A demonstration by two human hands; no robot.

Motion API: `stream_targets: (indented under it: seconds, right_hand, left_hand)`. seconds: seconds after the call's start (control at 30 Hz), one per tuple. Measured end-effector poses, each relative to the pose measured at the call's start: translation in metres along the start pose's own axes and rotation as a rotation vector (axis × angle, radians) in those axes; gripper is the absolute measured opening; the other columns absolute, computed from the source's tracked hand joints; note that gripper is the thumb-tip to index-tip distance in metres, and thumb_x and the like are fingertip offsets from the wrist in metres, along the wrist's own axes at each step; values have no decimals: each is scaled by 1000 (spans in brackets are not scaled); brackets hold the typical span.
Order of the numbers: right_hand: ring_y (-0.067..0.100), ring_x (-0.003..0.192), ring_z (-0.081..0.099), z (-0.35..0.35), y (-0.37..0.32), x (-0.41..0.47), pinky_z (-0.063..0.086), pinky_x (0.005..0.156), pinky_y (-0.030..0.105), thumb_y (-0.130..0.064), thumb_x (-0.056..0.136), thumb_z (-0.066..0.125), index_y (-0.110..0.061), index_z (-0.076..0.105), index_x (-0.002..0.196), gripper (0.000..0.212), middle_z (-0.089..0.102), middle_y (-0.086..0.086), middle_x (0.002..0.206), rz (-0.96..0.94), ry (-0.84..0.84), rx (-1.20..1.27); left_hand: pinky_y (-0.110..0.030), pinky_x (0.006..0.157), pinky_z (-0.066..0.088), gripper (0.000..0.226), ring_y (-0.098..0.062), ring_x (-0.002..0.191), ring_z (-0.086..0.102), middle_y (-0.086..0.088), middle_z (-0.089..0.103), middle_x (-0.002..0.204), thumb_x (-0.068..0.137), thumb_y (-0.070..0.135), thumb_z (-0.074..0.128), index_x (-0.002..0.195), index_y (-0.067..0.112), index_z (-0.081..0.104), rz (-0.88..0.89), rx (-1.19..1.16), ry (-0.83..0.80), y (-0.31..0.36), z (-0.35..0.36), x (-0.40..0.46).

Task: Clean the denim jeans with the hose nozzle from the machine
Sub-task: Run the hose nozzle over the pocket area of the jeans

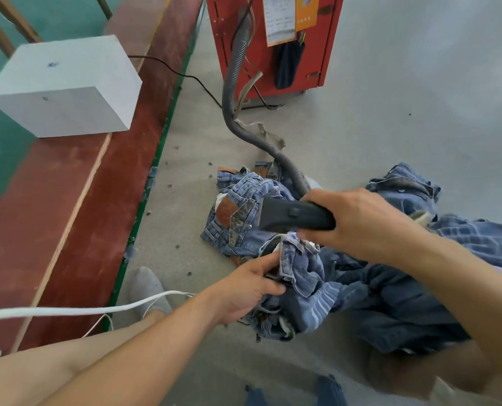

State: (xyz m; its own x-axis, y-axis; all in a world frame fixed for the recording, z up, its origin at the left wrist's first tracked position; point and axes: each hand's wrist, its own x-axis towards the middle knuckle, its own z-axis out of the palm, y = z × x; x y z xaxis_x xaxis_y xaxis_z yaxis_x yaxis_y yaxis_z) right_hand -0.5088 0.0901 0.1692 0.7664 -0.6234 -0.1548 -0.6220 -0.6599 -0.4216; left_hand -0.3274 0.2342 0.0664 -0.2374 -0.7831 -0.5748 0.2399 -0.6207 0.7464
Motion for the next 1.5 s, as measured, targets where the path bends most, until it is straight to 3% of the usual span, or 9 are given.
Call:
stream_targets:
  seconds: [0.3,0.4,0.5,0.57,0.67,1.07,1.23,1.37,1.5]
  right_hand:
    - [0,76,59,-5,22,-6,54,69,35,-58,85,70,-50,52,106,29,64,-21,83,19,-269,-150]
    - [0,76,60,3,18,-5,55,70,36,-61,86,70,-53,54,110,31,65,-21,85,-9,-214,-37]
    - [-7,73,61,-5,28,-3,45,63,18,-54,86,75,-50,58,113,33,65,-25,78,9,-63,90]
    - [-12,78,60,-15,38,-3,40,62,12,-50,86,77,-50,58,114,34,63,-29,77,32,-6,89]
    - [0,77,62,-23,49,-6,54,71,32,-48,86,77,-52,57,114,35,67,-23,82,73,-44,-16]
    - [7,92,62,15,7,-9,55,79,36,-51,92,68,-50,54,120,31,65,-20,100,-100,-184,-78]
    - [6,87,61,-5,18,-11,53,77,35,-46,91,70,-50,55,116,30,65,-20,94,-48,-183,-54]
    - [8,85,62,13,8,-17,50,79,32,-49,94,65,-45,56,119,27,63,-18,91,-150,-228,-225]
    - [11,90,63,21,9,-11,51,80,35,-48,94,65,-45,57,122,29,66,-16,98,-146,-226,-147]
  left_hand:
    - [-26,85,57,77,-16,112,70,-7,72,128,74,-22,43,128,25,73,-15,-186,-43,-1,-6,-1]
    - [-40,103,53,69,-27,119,66,-17,67,134,80,-21,39,129,16,72,-22,-250,-12,-2,-12,-1]
    - [-49,107,49,47,-36,119,59,-25,60,138,91,18,54,134,2,62,-41,-270,-13,1,-14,-1]
    - [-48,101,52,64,-36,110,64,-25,64,127,93,55,54,127,2,67,-101,-284,107,2,-14,1]
    - [-59,113,42,85,-41,126,62,-20,66,135,95,79,32,136,13,66,-125,-292,164,4,-14,3]
    - [-45,112,40,87,-16,132,58,4,70,133,91,82,3,126,42,72,-146,-117,207,-1,-9,9]
    - [-52,115,39,94,-35,134,55,-10,69,133,90,85,0,129,37,71,-149,-200,195,1,-12,7]
    - [-52,113,37,100,-32,132,59,-13,66,137,85,93,12,137,28,66,-189,-276,191,1,-17,11]
    - [-50,113,44,97,-35,123,66,-18,69,132,75,91,57,125,10,75,-365,-288,222,3,-23,10]
